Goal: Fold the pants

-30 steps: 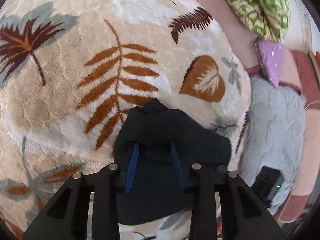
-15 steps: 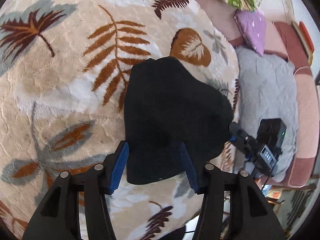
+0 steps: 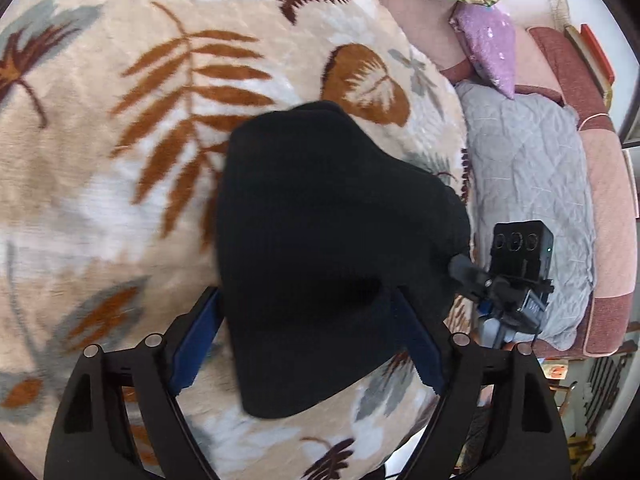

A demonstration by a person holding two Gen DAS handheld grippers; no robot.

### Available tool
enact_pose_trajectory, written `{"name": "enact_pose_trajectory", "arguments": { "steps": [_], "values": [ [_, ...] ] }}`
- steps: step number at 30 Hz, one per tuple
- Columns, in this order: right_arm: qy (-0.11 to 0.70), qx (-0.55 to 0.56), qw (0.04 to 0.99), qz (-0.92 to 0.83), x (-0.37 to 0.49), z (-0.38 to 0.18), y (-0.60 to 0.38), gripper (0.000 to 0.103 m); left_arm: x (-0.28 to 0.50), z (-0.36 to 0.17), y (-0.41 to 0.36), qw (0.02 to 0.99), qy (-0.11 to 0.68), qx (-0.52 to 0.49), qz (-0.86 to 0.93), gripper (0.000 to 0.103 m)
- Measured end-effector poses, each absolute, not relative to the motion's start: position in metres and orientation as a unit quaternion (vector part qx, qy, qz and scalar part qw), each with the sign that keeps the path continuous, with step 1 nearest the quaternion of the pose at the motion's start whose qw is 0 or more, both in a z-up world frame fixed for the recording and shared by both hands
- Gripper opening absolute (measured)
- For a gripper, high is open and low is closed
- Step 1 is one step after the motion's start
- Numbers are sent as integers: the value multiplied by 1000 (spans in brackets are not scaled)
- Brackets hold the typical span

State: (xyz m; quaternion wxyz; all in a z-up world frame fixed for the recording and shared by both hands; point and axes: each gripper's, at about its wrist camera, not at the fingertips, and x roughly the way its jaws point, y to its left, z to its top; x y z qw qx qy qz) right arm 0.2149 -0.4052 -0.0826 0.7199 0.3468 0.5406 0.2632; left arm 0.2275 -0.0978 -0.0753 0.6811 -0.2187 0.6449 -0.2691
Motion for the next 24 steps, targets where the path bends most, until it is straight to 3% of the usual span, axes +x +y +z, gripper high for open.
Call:
{"name": "enact_pose_trajectory", "arguments": {
  "steps": [2, 3, 4, 6, 7, 12, 24],
  "values": [
    [543, 338, 723, 262, 214, -83, -401, 65, 225, -75, -97, 679, 635, -239, -280, 83],
    [546, 336, 723, 257, 214, -84, -400, 58, 224, -75, -96, 681, 631, -242, -282, 72],
    [552, 335, 723, 248, 214, -87, -399, 44, 223, -75, -95, 681, 630, -243, -283, 56],
    [549, 340, 726, 236, 211, -90, -403, 37, 220, -76, -92, 688, 630, -234, -274, 36],
    [546, 337, 730, 234, 209, -89, -404, 33, 218, -75, -91, 693, 630, -225, -268, 32],
    [534, 302, 763, 203, 192, -73, -395, 30, 198, -47, -109, 758, 588, -136, -246, 25],
    [496, 300, 799, 163, 139, -30, -383, 29, 151, -3, -84, 800, 534, -132, -240, 22]
  ]
}}
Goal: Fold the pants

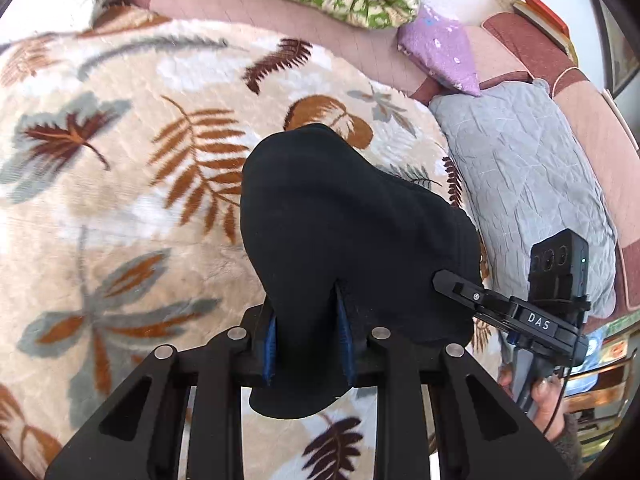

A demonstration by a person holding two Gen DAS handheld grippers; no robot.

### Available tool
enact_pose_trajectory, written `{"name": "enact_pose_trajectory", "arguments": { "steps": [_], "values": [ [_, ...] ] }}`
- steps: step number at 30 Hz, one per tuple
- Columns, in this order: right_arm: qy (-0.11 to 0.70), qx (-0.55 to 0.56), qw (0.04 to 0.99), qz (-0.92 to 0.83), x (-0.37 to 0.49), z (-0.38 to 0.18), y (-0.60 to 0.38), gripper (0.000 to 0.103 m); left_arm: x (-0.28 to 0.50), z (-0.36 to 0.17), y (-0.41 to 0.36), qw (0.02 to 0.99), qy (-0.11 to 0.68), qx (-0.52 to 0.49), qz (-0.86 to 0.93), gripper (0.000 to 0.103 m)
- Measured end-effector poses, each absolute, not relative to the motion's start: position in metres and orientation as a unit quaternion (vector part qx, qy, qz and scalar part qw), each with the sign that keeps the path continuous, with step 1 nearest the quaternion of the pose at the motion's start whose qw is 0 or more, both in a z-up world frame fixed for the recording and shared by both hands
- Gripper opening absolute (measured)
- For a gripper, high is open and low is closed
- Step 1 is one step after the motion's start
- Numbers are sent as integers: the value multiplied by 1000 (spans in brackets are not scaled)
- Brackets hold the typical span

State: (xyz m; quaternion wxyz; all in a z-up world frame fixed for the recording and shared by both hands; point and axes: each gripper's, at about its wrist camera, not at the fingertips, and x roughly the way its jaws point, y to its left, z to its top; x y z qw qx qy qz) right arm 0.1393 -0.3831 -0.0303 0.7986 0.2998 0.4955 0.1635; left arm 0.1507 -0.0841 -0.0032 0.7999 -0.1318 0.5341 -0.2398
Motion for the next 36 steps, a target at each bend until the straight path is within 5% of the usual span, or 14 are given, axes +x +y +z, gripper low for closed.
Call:
{"name": "enact_pose_trajectory", "arguments": {
  "steps": [14, 30, 33, 35, 36],
  "values": [
    [498, 277, 794, 210, 146, -10, -249, 29, 138, 12, 54, 834, 503, -156, -162, 22],
    [537, 217, 787, 212, 185, -55, -118, 30, 159, -48, 142, 814, 546, -168, -107, 24],
    [537, 216, 791, 197, 189, -62, -124, 41, 160, -53, 142, 815, 548, -157, -109, 31],
    [536, 225, 793, 181, 193, -69, -134, 59, 163, -60, 146, 807, 555, -166, -111, 39],
    [534, 236, 791, 182, 193, -73, -139, 58, 165, -63, 150, 804, 558, -175, -109, 46]
  ]
}}
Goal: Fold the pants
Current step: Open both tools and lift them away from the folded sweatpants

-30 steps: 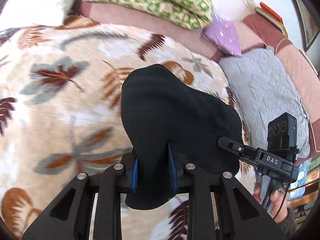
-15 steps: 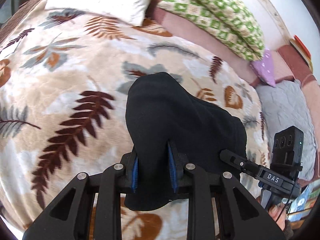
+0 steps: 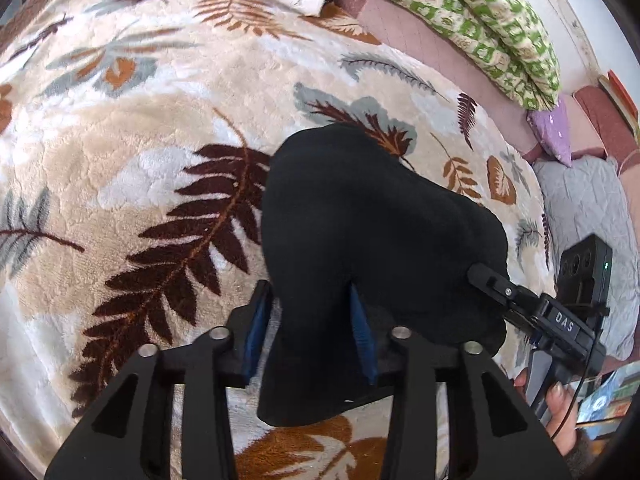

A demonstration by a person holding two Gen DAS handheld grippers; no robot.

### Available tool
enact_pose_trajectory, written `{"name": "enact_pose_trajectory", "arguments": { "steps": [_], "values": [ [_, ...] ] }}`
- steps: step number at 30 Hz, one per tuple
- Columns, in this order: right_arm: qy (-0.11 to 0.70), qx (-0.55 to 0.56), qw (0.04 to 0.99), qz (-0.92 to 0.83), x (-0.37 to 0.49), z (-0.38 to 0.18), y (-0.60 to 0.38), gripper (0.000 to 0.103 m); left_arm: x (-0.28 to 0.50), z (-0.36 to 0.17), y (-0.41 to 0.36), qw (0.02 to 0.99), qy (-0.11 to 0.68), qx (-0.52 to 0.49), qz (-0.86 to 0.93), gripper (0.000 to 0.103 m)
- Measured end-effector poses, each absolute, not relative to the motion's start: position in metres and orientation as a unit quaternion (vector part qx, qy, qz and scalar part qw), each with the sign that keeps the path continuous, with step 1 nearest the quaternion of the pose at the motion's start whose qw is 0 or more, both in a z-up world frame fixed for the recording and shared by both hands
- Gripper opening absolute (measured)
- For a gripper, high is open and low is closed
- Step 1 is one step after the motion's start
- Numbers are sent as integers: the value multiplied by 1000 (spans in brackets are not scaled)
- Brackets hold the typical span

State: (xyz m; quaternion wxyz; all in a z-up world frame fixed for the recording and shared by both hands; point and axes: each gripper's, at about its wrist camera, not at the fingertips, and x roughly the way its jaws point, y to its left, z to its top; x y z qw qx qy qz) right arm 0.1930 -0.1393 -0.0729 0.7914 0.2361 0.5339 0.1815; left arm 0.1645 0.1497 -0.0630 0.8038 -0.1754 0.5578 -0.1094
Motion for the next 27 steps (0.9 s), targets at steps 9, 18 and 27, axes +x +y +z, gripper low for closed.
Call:
{"name": "enact_pose_trajectory", "arguments": {
  "steps": [9, 18, 27],
  "values": [
    [520, 252, 794, 190, 175, -69, -158, 61, 152, -59, 167, 789, 569, -207, -102, 49],
    [466, 222, 844, 142, 121, 1, -179, 64, 110, -36, 176, 811, 551, -191, -52, 49],
    [469, 92, 877, 51, 36, 18, -122, 102, 53, -25, 139, 857, 507, -94, 3, 49]
  ]
}}
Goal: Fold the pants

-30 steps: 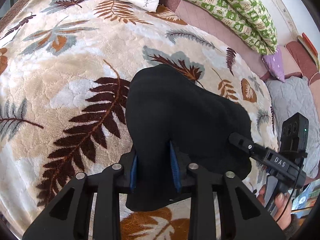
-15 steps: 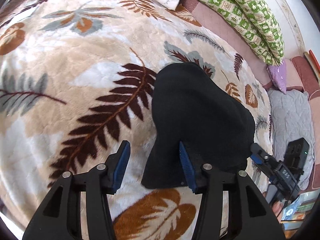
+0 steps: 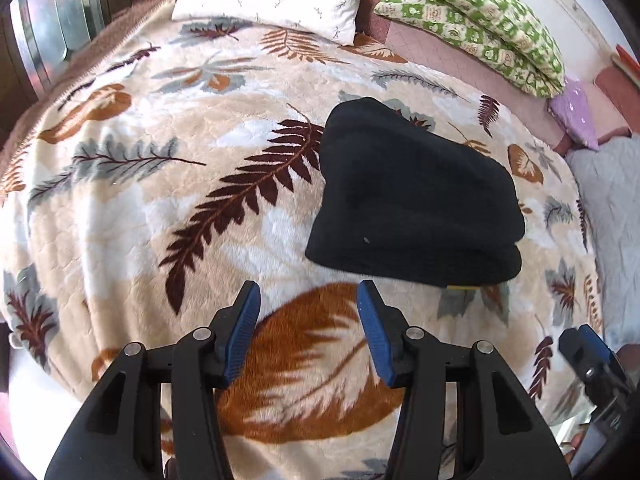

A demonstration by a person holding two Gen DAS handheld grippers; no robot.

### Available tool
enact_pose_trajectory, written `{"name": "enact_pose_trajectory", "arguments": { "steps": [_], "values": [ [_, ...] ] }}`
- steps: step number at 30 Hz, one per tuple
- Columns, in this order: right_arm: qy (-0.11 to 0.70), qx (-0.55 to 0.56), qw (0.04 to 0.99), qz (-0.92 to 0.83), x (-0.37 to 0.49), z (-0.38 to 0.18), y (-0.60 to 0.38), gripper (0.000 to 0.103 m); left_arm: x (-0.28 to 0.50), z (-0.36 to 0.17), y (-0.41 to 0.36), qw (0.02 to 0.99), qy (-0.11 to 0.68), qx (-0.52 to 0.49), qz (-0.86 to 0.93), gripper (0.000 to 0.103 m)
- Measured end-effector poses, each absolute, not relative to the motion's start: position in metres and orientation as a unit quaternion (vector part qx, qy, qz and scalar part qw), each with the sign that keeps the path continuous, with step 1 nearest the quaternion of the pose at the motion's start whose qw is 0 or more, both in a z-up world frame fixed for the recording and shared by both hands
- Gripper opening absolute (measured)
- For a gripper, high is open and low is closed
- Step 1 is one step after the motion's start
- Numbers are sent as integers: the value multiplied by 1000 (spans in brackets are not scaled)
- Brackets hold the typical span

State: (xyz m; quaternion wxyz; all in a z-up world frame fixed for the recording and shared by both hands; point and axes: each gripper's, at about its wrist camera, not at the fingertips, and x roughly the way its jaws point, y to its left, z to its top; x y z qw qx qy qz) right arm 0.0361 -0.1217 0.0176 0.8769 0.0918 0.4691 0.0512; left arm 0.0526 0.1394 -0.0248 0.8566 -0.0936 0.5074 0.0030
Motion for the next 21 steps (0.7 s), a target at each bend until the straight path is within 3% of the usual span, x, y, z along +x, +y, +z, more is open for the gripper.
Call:
{"name": "enact_pose_trajectory", "arguments": {
  "steps": [15, 21],
  "values": [
    [393, -11, 919, 21, -26, 18, -109, 103, -5, -30, 124, 901, 412, -73, 113, 49],
    [399, -12, 916, 29, -28, 12, -109, 103, -11, -35, 123, 897, 417, -65, 128, 49]
  ]
}}
